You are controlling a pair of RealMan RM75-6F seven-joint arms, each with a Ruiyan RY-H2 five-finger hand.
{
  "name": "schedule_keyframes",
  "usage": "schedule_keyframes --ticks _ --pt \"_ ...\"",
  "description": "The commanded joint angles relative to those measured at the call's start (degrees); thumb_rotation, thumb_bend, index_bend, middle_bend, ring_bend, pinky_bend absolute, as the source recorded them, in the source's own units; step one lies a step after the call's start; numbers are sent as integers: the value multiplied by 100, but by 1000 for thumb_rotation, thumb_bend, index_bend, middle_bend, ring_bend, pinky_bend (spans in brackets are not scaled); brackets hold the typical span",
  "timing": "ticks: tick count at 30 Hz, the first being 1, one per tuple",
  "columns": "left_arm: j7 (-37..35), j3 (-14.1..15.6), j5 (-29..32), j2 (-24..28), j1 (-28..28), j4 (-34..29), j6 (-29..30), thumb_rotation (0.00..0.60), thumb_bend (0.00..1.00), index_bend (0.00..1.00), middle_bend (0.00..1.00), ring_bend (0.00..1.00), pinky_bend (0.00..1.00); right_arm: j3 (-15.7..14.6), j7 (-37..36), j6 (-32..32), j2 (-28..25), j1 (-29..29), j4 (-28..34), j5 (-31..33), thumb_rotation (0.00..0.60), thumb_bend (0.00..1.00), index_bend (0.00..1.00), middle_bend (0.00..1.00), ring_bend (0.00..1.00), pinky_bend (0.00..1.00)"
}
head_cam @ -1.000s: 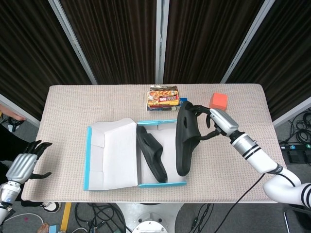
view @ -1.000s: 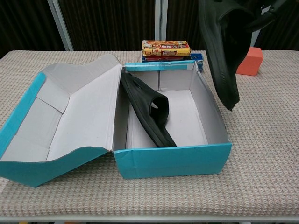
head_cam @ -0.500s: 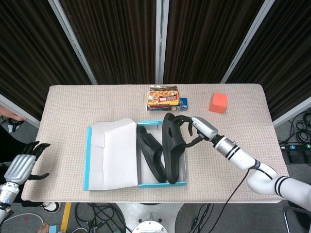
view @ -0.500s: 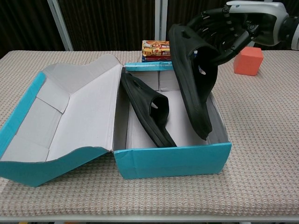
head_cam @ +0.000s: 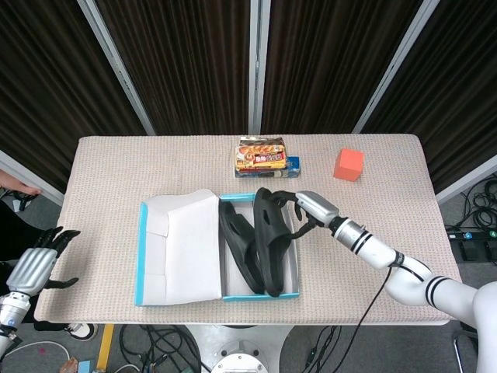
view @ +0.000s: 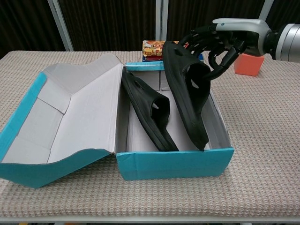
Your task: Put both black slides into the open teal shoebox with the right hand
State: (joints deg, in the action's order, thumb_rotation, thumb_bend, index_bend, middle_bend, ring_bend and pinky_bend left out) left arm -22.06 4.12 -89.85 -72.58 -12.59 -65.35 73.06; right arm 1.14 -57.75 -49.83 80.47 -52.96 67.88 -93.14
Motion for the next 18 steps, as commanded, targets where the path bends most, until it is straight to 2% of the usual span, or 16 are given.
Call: schedule_keyframes --ticks 1,18 --pt "-19 -3 0 -3 1 17 5 600 129 102 108 3 43 -14 257 40 64 -51 -90 -13 600 209 579 522 446 640" --pt "-164 -20 23 -49 -9 145 -17 600 129 102 108 3 43 59 1596 59 176 -126 -113 99 600 222 579 522 446 641"
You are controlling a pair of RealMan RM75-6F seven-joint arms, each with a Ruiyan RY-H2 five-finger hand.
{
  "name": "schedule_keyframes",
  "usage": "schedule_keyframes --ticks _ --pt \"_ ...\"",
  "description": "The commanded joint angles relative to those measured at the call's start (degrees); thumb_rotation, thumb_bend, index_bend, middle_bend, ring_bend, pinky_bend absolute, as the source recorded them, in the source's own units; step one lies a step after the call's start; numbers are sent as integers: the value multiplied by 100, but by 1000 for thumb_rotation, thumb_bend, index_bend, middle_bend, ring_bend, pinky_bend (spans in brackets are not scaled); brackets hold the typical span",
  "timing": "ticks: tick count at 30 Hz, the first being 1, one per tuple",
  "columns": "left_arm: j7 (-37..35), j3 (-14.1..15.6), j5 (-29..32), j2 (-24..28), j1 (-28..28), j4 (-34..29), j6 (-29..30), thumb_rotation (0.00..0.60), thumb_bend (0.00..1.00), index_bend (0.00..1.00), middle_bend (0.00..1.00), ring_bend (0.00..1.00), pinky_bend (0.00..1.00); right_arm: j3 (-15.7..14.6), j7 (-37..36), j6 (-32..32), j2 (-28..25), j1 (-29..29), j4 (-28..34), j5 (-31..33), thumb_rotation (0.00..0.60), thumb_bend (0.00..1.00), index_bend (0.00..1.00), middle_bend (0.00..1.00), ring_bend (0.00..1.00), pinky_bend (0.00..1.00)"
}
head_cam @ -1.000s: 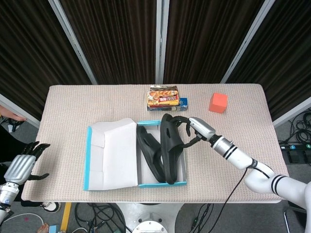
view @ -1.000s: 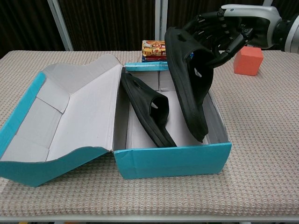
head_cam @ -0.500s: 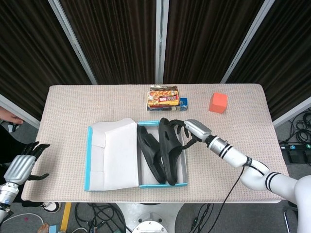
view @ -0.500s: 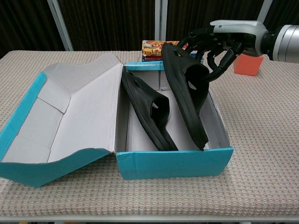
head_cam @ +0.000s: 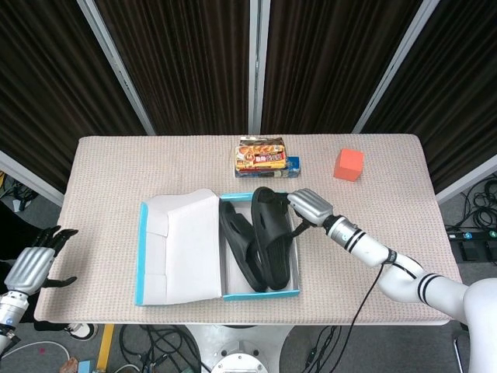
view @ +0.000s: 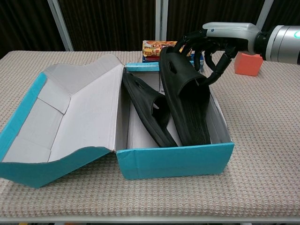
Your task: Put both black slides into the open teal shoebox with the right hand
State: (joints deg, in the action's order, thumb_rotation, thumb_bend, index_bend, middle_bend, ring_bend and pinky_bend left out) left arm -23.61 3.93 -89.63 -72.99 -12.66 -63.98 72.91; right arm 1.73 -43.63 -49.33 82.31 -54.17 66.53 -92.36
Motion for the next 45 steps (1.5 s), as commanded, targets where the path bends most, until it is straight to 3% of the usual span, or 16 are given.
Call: schedule_keyframes --ticks 1,18,24,27,29,32,35,45 --pt "-15 0 0 -12 -1 15 -2 600 129 102 108 3 43 -8 217 36 -14 -6 41 33 600 221 579 522 446 641" --pt "-43 -9 1 -27 8 38 25 600 129 102 108 3 43 -83 -615 727 -100 -137 252 336 600 212 578 521 446 640" --pt "-83 -16 5 -36 22 59 56 600 129 102 108 3 43 -69 -604 821 -198 -187 342 340 600 107 566 506 439 633" --pt "-85 -23 1 -32 11 42 53 600 129 102 108 3 42 -114 -737 847 -321 -241 488 224 600 6 419 395 324 523" --pt "-97 -18 0 -25 11 37 48 600 129 102 108 3 43 -179 -843 964 -436 -318 582 136 600 0 284 270 174 379" --pt "-117 -13 -9 -20 19 40 65 600 129 102 108 3 43 -262 -826 1127 -562 -401 660 72 600 0 131 135 27 252" --pt "-132 -8 -6 -24 26 51 64 600 129 102 108 3 43 -289 -820 1210 -667 -436 777 87 600 0 44 78 0 228" --pt "-154 -14 -20 -9 8 12 64 600 130 102 108 3 43 -215 -826 1110 -988 -390 1111 212 600 0 0 37 0 222"
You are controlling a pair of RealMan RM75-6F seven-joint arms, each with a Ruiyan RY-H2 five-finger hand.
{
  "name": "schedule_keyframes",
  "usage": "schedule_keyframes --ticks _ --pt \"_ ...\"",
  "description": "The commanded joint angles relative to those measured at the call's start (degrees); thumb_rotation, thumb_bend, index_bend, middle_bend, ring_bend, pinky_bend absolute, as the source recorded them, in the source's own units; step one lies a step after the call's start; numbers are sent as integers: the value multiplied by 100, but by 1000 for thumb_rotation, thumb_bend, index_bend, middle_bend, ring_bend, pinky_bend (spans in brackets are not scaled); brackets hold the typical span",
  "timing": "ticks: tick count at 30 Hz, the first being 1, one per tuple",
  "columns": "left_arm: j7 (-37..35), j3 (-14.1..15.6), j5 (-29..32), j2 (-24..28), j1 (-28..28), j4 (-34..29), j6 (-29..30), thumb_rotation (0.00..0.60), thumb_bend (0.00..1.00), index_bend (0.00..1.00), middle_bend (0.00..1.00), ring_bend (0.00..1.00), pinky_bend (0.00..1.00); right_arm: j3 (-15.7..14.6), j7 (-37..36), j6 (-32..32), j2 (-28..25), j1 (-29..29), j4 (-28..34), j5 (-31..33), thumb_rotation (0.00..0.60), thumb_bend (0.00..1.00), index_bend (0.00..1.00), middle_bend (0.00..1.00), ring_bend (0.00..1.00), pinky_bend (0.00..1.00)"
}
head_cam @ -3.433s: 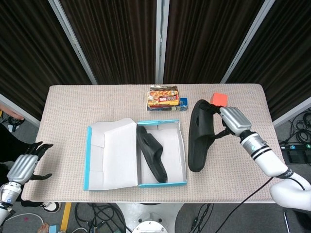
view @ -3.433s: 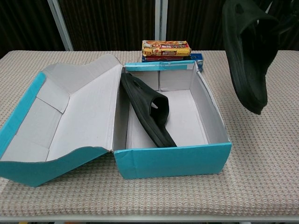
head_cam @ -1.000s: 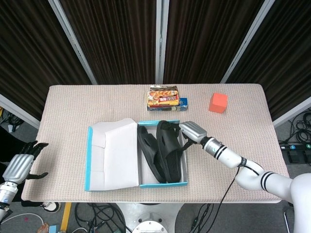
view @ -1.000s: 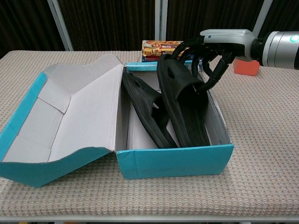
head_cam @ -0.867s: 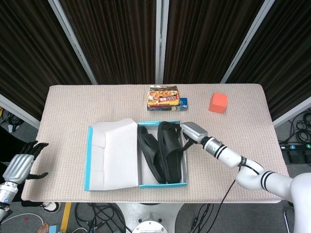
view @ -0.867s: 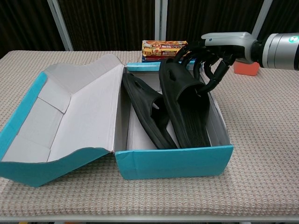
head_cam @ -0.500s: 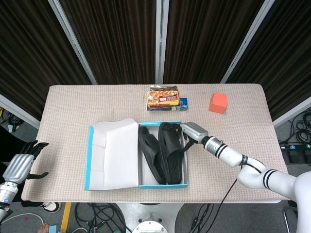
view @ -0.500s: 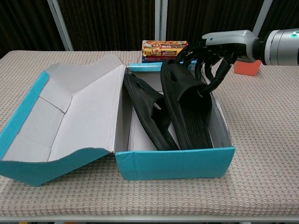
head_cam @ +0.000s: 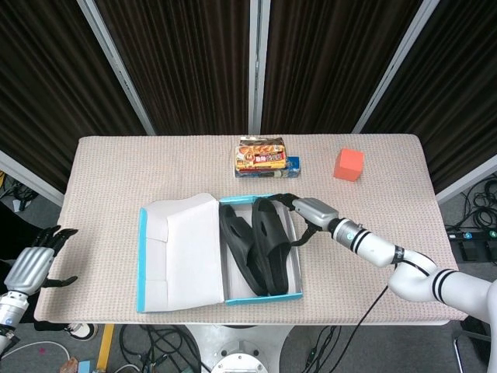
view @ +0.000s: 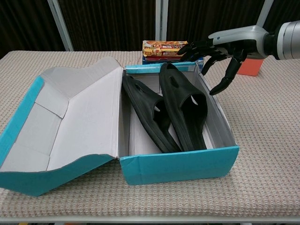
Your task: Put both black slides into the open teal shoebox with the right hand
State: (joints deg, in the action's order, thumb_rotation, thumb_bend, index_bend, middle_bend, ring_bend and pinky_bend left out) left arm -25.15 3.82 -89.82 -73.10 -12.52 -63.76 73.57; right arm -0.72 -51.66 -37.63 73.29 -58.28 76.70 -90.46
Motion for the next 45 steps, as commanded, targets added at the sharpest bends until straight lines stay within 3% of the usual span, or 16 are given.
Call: schedule_keyframes --ticks 1,9,20,34,45 --pt "1 -5 -3 4 -10 -19 -5 600 130 102 108 3 43 47 -43 -104 -130 33 143 25 600 0 0 37 0 222" --pt "11 -8 2 28 -14 -64 -6 600 129 102 108 3 43 262 -989 -835 -220 265 591 -38 600 0 75 184 71 274" --pt "12 -3 10 53 5 -60 11 600 129 102 108 3 43 -76 -2577 -1166 374 150 33 -690 600 0 101 213 86 281" --pt "0 -18 39 22 -11 -13 -36 600 129 102 108 3 43 -392 -3017 -1089 962 109 -776 -680 600 0 104 217 86 281" --pt "151 -63 -20 44 -33 -95 93 600 129 102 107 3 43 -316 -2952 -1922 468 195 -362 -845 600 0 104 218 86 281"
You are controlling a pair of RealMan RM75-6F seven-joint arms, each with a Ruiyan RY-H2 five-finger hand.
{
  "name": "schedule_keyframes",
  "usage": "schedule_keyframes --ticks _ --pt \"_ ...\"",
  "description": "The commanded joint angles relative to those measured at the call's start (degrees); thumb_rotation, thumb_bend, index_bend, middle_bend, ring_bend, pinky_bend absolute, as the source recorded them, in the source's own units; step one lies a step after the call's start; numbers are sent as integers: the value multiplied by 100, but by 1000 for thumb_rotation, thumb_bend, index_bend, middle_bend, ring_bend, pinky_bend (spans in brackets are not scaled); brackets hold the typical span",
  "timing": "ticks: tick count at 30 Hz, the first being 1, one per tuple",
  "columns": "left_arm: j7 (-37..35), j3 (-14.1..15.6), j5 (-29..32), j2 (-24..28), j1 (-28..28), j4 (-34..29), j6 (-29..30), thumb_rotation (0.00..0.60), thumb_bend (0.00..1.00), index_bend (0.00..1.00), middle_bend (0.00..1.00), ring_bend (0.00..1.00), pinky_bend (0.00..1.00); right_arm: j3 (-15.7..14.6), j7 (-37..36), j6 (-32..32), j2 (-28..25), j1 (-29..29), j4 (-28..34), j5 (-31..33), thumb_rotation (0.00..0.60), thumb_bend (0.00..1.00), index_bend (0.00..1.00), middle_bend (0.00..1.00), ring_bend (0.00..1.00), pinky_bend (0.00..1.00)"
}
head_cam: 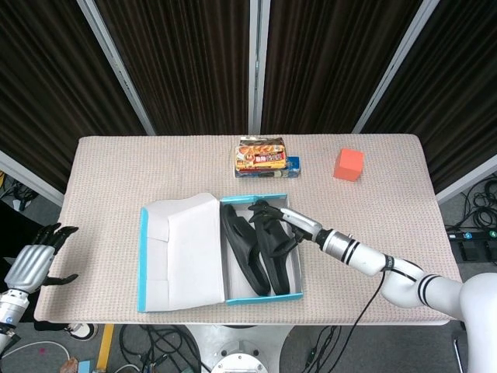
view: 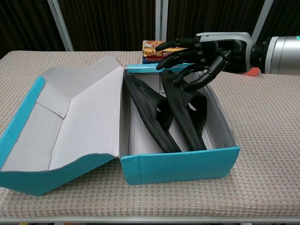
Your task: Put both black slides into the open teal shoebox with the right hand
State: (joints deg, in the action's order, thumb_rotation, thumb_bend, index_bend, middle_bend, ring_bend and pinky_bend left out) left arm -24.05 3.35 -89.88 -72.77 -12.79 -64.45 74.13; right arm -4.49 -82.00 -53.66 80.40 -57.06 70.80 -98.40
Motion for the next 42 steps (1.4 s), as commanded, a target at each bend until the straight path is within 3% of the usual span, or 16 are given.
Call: schedule_keyframes --ticks 1,6,8,10,13,16,18,21,24,29,35,42 --pt "60 -23 -18 16 -4 -37 61 600 129 102 108 3 43 79 111 -423 -335 97 318 -61 600 0 104 219 87 281" --pt "153 -74 -48 56 -14 -132 187 600 129 102 108 3 43 133 484 -980 -985 313 890 -115 600 0 104 225 87 280" --pt "210 -89 -59 71 -17 -173 227 600 129 102 108 3 43 120 959 -1183 -1301 487 1089 -102 600 0 104 225 87 280" --pt "259 -102 -60 79 -19 -205 251 600 128 102 108 3 43 106 1834 -1284 -1569 685 1200 -38 600 0 104 224 87 281" --pt "331 -147 -31 82 -14 -249 304 600 128 102 108 3 43 18 3765 -1287 -2006 1089 1469 191 600 0 105 210 83 272" --pt "445 -218 5 58 -16 -295 379 600 128 102 108 3 43 -158 5664 -1307 -2274 1602 1818 505 600 0 105 164 36 202" --pt "569 -286 30 12 -8 -320 480 600 128 102 108 3 43 -278 6756 -1495 -2284 2031 1993 718 600 0 82 106 4 127" --pt "743 -364 30 -91 30 -282 680 600 129 102 108 3 43 -368 7739 -2093 -1980 2730 1925 931 600 0 50 33 0 45" --pt "831 -379 33 -143 62 -252 761 600 129 102 108 3 43 -439 8178 -2578 -1563 3325 1555 1050 600 0 26 6 0 13" --pt "969 -408 53 -180 54 -240 770 600 129 102 108 3 43 -402 8153 -3004 -1052 3906 768 1114 600 0 0 0 0 0" --pt "1080 -437 77 -273 90 -122 853 600 129 102 108 3 43 -214 8062 -3236 -593 4237 -66 1141 600 0 0 0 0 0" --pt "1273 -514 200 -384 24 -121 714 600 129 102 108 3 43 6 7985 -3419 -371 4322 -609 978 600 7 0 0 0 0"
